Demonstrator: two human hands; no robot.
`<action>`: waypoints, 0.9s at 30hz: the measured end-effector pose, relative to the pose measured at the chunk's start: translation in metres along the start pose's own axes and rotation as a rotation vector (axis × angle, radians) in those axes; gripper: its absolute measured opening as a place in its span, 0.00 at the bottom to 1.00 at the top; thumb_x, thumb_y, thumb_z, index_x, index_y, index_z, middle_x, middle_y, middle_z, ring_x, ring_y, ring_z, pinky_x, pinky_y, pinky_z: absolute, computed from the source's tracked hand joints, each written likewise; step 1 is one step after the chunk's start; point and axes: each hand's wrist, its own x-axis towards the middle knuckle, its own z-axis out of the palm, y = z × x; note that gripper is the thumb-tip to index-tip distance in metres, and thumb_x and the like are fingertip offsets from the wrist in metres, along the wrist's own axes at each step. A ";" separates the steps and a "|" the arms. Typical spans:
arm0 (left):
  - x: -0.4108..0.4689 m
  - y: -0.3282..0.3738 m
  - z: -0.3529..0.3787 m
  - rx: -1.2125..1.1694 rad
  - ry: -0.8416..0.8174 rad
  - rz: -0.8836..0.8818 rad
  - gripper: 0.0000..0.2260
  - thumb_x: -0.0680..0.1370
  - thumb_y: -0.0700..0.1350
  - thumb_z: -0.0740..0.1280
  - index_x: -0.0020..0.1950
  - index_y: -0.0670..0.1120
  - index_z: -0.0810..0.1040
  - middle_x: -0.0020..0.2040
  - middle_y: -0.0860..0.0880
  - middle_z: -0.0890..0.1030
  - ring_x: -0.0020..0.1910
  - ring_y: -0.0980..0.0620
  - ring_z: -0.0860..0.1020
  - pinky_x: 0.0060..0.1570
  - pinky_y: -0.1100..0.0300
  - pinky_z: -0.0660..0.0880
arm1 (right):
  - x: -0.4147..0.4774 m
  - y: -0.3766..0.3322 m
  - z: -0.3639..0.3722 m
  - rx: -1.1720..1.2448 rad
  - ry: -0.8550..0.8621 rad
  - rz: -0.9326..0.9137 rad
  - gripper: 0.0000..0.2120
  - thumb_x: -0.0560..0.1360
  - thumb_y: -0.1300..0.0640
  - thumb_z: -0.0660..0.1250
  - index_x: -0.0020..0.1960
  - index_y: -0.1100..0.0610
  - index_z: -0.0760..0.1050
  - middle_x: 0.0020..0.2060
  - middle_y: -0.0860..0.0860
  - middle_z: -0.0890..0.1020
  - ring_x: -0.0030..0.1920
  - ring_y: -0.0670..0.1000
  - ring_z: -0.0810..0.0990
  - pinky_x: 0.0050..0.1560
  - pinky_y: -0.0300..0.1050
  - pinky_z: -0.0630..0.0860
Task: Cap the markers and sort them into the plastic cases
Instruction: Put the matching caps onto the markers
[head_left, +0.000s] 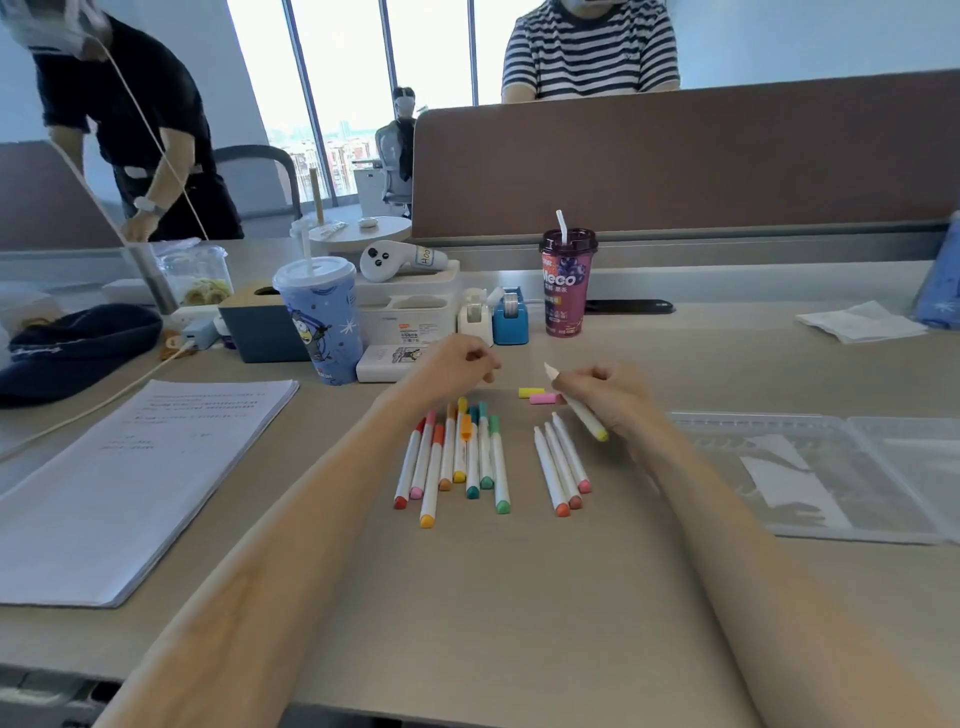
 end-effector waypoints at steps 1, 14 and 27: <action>0.004 0.005 0.004 0.052 -0.031 0.016 0.09 0.80 0.48 0.63 0.56 0.47 0.79 0.49 0.53 0.81 0.50 0.55 0.77 0.55 0.59 0.71 | 0.002 0.002 -0.002 0.044 0.039 -0.002 0.07 0.72 0.51 0.71 0.46 0.54 0.80 0.42 0.50 0.83 0.46 0.48 0.79 0.41 0.41 0.72; 0.037 0.020 0.036 0.422 -0.190 0.127 0.10 0.79 0.48 0.66 0.57 0.47 0.80 0.56 0.49 0.80 0.54 0.52 0.76 0.58 0.54 0.73 | 0.006 0.005 -0.019 0.112 0.100 -0.007 0.05 0.75 0.52 0.69 0.46 0.54 0.78 0.40 0.48 0.84 0.33 0.45 0.76 0.31 0.36 0.69; 0.031 0.009 0.029 0.435 -0.148 0.140 0.09 0.78 0.48 0.66 0.57 0.48 0.78 0.56 0.50 0.79 0.52 0.53 0.75 0.55 0.55 0.74 | 0.007 0.005 -0.017 0.094 0.097 -0.055 0.04 0.76 0.52 0.68 0.44 0.51 0.77 0.41 0.48 0.83 0.32 0.45 0.76 0.32 0.37 0.72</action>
